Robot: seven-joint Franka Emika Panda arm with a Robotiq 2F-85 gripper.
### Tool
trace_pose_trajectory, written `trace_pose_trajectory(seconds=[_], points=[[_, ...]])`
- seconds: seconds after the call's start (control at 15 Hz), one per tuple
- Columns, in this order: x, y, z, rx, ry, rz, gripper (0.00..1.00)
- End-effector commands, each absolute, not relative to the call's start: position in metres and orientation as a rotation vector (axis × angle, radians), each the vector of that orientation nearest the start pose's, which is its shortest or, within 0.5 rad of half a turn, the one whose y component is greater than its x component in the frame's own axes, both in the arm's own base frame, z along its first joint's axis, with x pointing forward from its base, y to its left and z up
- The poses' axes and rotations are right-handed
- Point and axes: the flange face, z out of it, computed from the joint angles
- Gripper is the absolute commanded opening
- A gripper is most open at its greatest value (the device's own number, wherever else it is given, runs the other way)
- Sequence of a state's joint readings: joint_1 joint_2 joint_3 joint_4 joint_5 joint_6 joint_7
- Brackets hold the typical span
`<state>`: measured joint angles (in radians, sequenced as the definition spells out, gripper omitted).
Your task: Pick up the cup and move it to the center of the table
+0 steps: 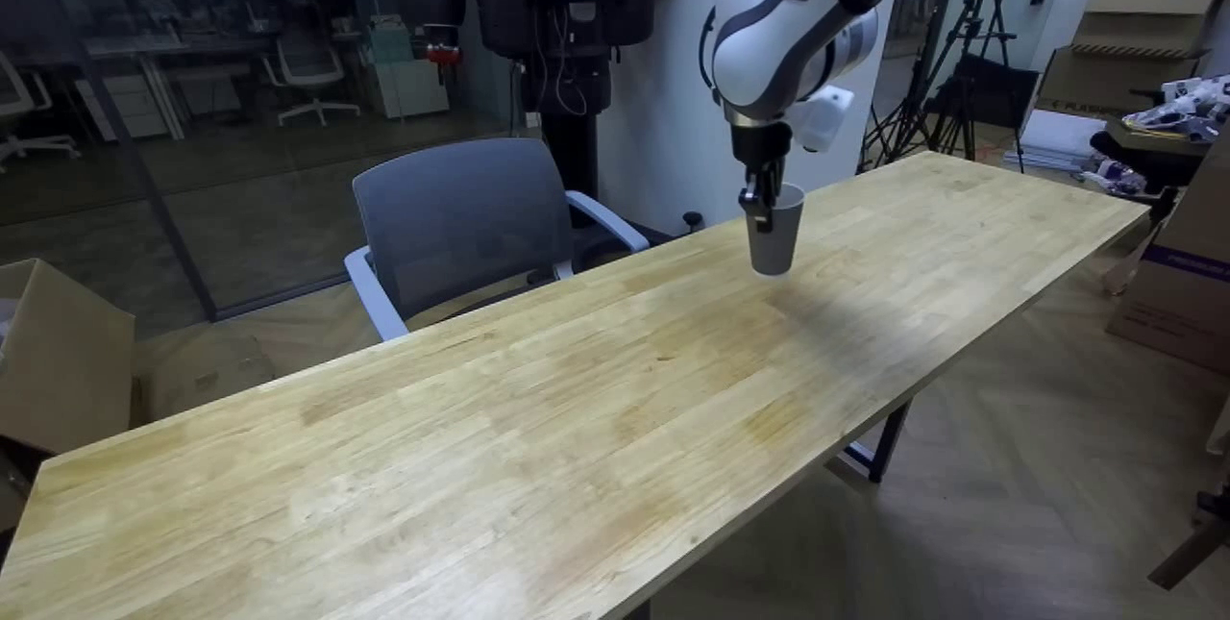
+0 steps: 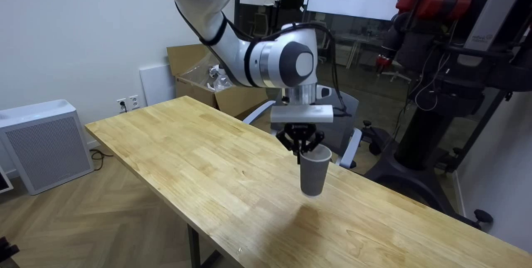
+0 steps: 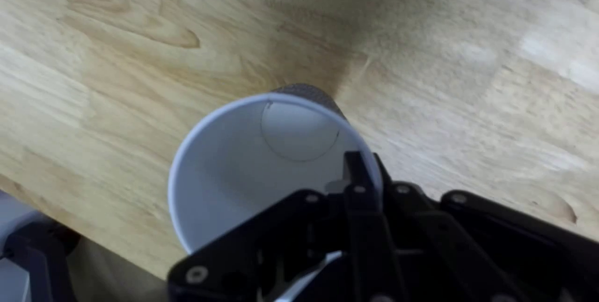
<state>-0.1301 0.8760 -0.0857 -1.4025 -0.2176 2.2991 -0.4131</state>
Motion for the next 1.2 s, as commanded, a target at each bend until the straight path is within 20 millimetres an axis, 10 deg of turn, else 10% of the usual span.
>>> trace_pose_trajectory(seconds=[0.0, 1.13], points=[[0.744, -0.127, 0.205, -3.336, -0.485, -0.009, 0.01], [0.746, -0.146, 0.166, -3.078, -0.082, 0.146, 0.01]])
